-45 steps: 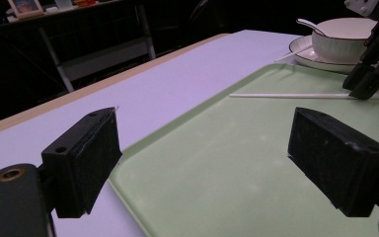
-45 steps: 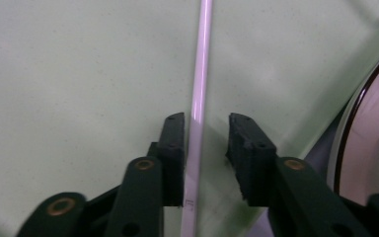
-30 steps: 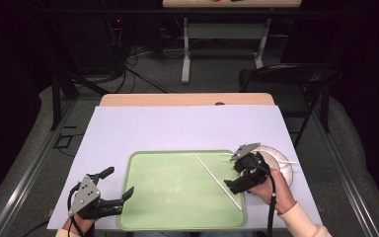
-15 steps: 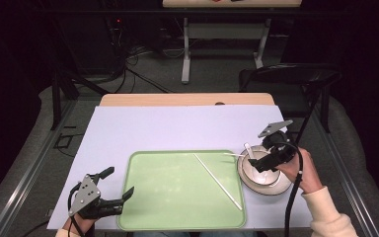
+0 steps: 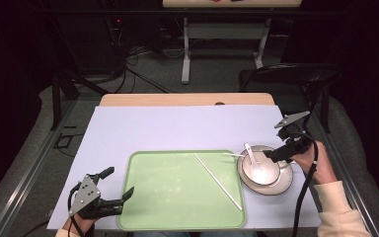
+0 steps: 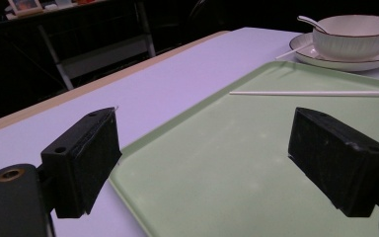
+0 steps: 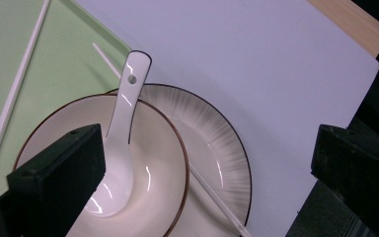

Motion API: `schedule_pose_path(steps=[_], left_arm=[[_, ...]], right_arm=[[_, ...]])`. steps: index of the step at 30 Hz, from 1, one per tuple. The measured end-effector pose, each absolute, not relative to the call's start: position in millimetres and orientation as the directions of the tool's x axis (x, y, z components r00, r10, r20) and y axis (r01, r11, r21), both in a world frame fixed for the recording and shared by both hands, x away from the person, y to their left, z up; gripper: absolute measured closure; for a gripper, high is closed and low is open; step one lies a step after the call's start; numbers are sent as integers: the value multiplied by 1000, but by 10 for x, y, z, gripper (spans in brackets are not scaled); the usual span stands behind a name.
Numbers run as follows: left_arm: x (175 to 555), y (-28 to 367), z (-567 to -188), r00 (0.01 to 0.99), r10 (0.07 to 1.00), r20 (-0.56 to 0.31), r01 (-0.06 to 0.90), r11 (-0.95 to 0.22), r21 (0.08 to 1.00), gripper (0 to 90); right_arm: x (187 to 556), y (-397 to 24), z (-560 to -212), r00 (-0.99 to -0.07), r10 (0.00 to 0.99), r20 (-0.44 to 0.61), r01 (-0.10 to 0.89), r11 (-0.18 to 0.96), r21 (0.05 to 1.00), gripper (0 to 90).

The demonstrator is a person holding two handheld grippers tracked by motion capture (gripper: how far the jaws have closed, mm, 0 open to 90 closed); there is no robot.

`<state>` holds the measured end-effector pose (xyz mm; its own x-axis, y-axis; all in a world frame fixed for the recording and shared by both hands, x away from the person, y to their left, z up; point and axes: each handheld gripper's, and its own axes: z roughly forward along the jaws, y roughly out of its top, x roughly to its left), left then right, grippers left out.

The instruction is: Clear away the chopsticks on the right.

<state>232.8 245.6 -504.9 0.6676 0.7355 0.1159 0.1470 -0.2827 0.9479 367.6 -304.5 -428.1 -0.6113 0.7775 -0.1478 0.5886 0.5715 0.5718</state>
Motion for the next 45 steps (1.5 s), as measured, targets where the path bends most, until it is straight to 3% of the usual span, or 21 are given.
schedule_pose_path(steps=[14,22,26,33,37,40,45], left_arm=[[2329,2459,-5048,666,736,116,146,-282,948,121],[2328,2460,-5047,667,736,118,144,-283,948,121],[2328,2460,-5047,668,735,118,145,-283,948,121],[2325,2463,-5045,669,734,117,147,-285,947,122],[2326,2461,-5047,668,735,117,145,-282,948,122],[2324,2461,-5046,665,737,116,145,-280,949,122],[2325,2462,-5047,664,739,115,145,-279,949,122]], right_arm=[[3892,-3431,-4469,-545,826,-148,661,531,530,0],[3936,-3529,-4666,-570,808,-152,682,568,462,28],[3938,-3532,-4707,-585,796,-158,675,585,449,142],[3935,-3525,-4808,-622,765,-167,665,629,402,244],[3923,-3518,-4832,-649,744,-162,654,653,381,354],[3921,-3506,-4854,-666,732,-145,652,666,363,491],[3914,-3474,-4871,-709,697,-103,633,694,342,577]])
